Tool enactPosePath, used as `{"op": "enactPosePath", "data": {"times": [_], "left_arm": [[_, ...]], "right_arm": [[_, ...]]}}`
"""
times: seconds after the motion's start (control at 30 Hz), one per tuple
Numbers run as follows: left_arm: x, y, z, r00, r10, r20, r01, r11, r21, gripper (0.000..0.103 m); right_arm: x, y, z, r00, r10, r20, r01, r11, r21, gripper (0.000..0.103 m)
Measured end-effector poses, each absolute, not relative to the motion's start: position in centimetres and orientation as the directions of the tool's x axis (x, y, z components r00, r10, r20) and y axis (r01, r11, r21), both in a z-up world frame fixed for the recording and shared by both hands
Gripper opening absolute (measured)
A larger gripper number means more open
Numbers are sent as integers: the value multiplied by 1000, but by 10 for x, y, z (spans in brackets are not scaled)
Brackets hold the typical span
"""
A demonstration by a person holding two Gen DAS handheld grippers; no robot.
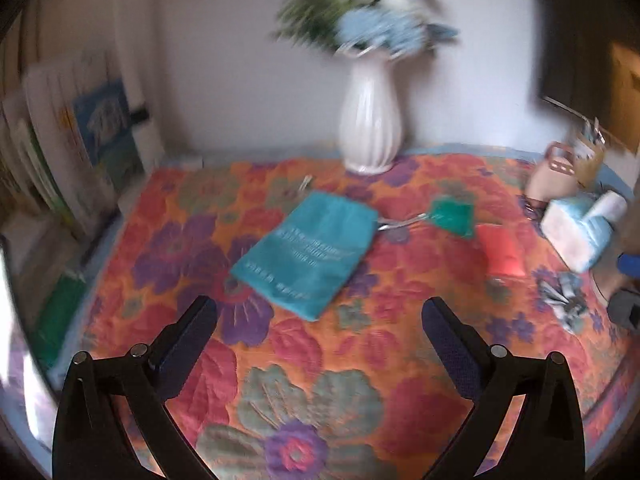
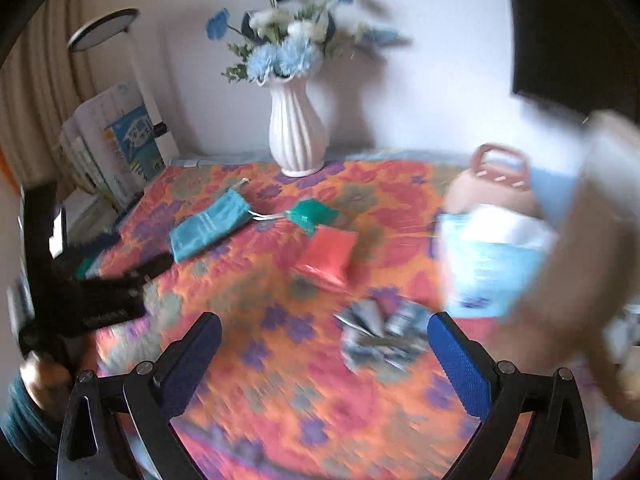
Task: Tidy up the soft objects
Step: 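Move both open tools back over the quilt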
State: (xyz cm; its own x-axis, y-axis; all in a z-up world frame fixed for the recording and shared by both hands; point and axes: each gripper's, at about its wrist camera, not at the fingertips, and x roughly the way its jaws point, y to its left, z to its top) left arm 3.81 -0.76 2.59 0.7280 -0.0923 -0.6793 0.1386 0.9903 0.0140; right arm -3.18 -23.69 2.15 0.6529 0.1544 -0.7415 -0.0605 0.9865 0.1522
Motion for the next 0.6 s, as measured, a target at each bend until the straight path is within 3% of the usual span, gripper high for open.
{"op": "enactPosePath", "data": {"times": [0.13, 0.37, 0.6], "left_arm": [[43, 11, 0, 683, -101, -724, 77, 995, -67, 102], [35, 10, 2, 703, -128, -700, 101, 992, -80, 102], [33, 9, 5, 724, -94, -683, 83, 995, -50, 102]], "right_arm": [[0, -221, 3, 622, 236, -747, -62, 965, 253, 103], [12, -196, -38, 593, 71, -802, 17, 995, 100, 103], [8, -202, -40, 598, 53, -800, 44, 994, 99, 103]]}}
